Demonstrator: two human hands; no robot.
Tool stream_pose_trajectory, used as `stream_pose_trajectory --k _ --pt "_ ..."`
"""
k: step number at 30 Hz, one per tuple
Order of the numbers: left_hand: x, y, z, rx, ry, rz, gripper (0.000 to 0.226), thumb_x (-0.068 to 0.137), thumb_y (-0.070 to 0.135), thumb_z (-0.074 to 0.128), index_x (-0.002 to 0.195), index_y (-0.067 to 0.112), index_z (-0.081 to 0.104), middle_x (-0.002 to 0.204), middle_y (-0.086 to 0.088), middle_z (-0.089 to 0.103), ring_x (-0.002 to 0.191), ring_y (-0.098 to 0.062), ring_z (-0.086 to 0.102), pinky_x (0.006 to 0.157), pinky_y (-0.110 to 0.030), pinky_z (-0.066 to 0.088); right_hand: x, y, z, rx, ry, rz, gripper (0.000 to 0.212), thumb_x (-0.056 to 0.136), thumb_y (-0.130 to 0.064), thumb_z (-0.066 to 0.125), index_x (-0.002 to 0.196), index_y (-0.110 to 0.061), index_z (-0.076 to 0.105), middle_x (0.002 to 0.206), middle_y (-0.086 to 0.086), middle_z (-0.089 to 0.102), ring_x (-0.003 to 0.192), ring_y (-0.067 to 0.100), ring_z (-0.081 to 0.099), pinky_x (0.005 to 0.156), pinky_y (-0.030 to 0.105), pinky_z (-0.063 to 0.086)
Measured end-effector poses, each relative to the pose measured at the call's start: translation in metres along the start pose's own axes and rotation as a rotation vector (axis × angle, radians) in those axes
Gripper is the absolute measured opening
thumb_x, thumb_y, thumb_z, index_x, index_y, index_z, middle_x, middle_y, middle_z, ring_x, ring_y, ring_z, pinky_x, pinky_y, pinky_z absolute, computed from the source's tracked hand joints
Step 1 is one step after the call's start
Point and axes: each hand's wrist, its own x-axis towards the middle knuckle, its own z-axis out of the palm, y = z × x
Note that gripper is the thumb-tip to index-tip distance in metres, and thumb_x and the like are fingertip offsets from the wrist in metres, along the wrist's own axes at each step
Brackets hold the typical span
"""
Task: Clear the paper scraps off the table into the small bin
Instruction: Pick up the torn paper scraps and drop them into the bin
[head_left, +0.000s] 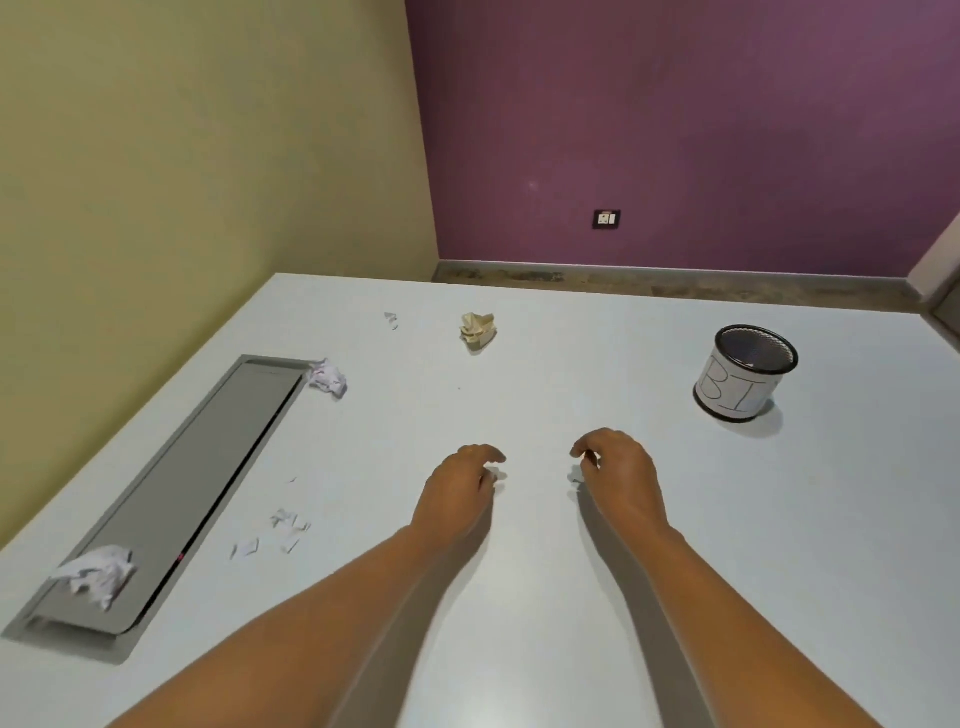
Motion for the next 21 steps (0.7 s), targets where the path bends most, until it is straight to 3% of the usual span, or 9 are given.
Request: stream_pose_trajectory --k 2,4,8,12,16,18,21 --pt "-0.029 -0.024 -0.014 -0.038 0.037 -0.059 0.028 0.091 0.004 0.042 0.111 0.013 0.06 0.111 -0.005 0.067 0.102 -0.016 0.065 0.092 -0.035 0.05 -0.02 -0.012 0.018 0.039 -0.092 0.017 0.027 0.087 0.005 0.045 0.087 -0.014 0.065 0.098 0.002 0.062 0.072 0.009 0.063 0.058 0.002 0.042" --pt "-0.053 -0.045 -0.028 -0.073 0.089 -0.119 0.028 0.091 0.001 0.041 0.109 0.009 0.061 0.111 -0.007 0.066 0.101 -0.017 0.067 0.092 -0.036 0.051 -0.036 -0.023 0.035 -0.028 -0.167 -0.033 0.02 0.088 -0.001 0.05 0.093 -0.012 0.066 0.101 -0.001 0.062 0.082 0.009 0.058 0.067 0.007 0.038" --pt "-0.082 -0.075 -0.057 -0.1 0.211 -0.172 0.028 0.09 -0.001 0.043 0.106 0.009 0.063 0.106 -0.008 0.066 0.087 -0.011 0.066 0.084 -0.028 0.054 -0.06 -0.053 0.066 -0.12 -0.303 -0.154 0.016 0.089 -0.005 0.048 0.092 -0.005 0.064 0.1 0.002 0.066 0.096 0.017 0.059 0.077 0.024 0.044" --pt "-0.107 -0.099 -0.084 -0.157 0.31 -0.249 0.023 0.091 -0.002 0.045 0.101 0.007 0.064 0.102 -0.009 0.065 0.088 -0.016 0.068 0.083 -0.034 0.056 -0.081 -0.087 0.092 -0.115 -0.388 -0.234 0.025 0.091 -0.003 0.044 0.105 -0.01 0.063 0.111 -0.003 0.063 0.106 0.013 0.055 0.083 0.018 0.04" --pt "-0.126 -0.129 -0.11 -0.107 0.416 -0.332 0.021 0.089 0.0 0.049 0.099 0.009 0.066 0.102 -0.008 0.067 0.083 -0.016 0.066 0.076 -0.033 0.054 -0.1 -0.118 0.116 -0.151 -0.478 -0.317 0.031 0.087 0.003 0.042 0.109 -0.009 0.061 0.114 0.001 0.059 0.107 0.018 0.052 0.084 0.023 0.043" --pt "-0.133 -0.144 -0.121 -0.096 0.462 -0.377 0.019 0.088 0.001 0.052 0.099 0.009 0.066 0.102 -0.01 0.068 0.082 -0.02 0.065 0.074 -0.034 0.053 -0.103 -0.132 0.126 -0.174 -0.51 -0.348 0.036 0.085 0.005 0.043 0.114 -0.01 0.059 0.123 0.005 0.054 0.115 0.022 0.049 0.091 0.028 0.044" --pt "-0.14 -0.162 -0.132 -0.047 0.466 -0.44 0.02 0.086 0.002 0.056 0.101 0.009 0.066 0.104 -0.013 0.067 0.079 -0.022 0.06 0.07 -0.026 0.041 -0.108 -0.154 0.142 -0.199 -0.599 -0.372 0.046 0.087 0.002 0.045 0.13 -0.014 0.048 0.148 0.006 0.033 0.136 0.02 0.032 0.106 0.03 0.036"
